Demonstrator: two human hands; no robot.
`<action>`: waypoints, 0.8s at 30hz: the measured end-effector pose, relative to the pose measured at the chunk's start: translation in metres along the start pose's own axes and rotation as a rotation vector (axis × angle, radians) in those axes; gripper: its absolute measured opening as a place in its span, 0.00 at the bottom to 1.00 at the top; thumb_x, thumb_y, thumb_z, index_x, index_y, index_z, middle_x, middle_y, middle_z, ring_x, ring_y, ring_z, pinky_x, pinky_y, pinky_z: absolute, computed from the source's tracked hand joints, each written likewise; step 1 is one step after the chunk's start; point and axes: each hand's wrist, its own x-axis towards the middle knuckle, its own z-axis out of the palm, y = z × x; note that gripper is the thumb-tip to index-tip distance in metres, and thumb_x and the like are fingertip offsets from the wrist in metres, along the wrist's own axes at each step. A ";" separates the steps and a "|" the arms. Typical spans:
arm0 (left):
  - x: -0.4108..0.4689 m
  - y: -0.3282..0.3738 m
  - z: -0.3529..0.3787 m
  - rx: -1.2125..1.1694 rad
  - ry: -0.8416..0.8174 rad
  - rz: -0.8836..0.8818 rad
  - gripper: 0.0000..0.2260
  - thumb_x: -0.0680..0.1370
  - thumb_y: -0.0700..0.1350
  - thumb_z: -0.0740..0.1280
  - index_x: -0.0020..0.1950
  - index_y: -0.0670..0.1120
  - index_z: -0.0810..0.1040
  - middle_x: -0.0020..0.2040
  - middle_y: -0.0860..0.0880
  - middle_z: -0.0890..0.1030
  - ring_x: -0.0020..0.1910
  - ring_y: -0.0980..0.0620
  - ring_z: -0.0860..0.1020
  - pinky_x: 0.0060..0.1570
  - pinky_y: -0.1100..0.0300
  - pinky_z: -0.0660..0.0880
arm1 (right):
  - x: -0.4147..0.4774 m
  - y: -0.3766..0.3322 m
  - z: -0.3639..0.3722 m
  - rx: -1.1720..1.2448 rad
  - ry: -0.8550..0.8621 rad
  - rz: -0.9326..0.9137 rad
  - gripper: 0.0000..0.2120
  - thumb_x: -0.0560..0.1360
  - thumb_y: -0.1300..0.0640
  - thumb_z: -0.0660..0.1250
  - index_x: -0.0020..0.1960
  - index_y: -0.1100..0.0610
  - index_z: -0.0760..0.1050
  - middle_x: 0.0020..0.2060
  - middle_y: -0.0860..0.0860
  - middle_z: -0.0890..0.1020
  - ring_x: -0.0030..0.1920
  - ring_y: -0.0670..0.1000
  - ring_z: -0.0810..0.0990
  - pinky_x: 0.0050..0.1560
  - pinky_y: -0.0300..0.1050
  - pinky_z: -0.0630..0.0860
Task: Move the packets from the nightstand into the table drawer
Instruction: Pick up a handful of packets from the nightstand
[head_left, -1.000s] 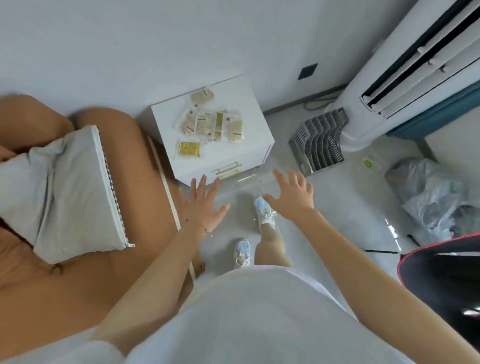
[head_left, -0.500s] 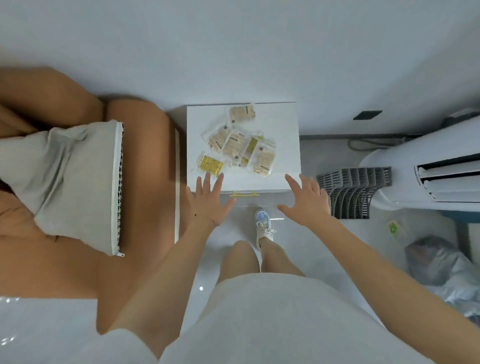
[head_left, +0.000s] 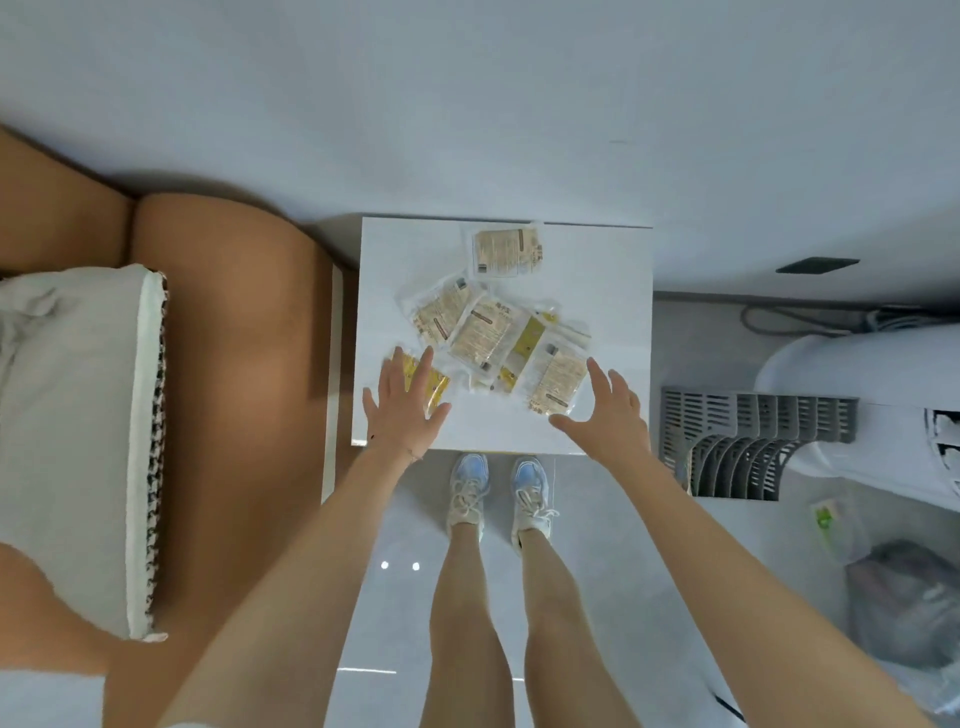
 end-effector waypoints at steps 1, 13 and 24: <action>0.011 -0.007 0.004 0.018 0.009 -0.001 0.31 0.81 0.54 0.56 0.77 0.57 0.41 0.78 0.47 0.39 0.77 0.48 0.40 0.72 0.41 0.44 | 0.011 -0.001 0.004 0.031 0.018 0.018 0.44 0.72 0.40 0.68 0.78 0.47 0.46 0.75 0.54 0.56 0.74 0.58 0.57 0.68 0.59 0.65; 0.037 -0.030 0.033 0.200 0.108 0.022 0.32 0.79 0.49 0.62 0.78 0.50 0.46 0.76 0.45 0.53 0.75 0.45 0.53 0.72 0.46 0.50 | 0.055 -0.019 0.035 0.336 0.120 0.116 0.47 0.70 0.51 0.74 0.78 0.50 0.48 0.72 0.54 0.58 0.69 0.59 0.65 0.62 0.59 0.72; 0.051 -0.037 0.027 0.149 0.153 0.116 0.30 0.74 0.48 0.70 0.73 0.47 0.62 0.76 0.44 0.57 0.73 0.42 0.58 0.70 0.47 0.59 | 0.063 -0.020 0.043 0.761 0.213 0.319 0.48 0.67 0.59 0.77 0.76 0.52 0.50 0.69 0.57 0.68 0.68 0.59 0.69 0.61 0.56 0.74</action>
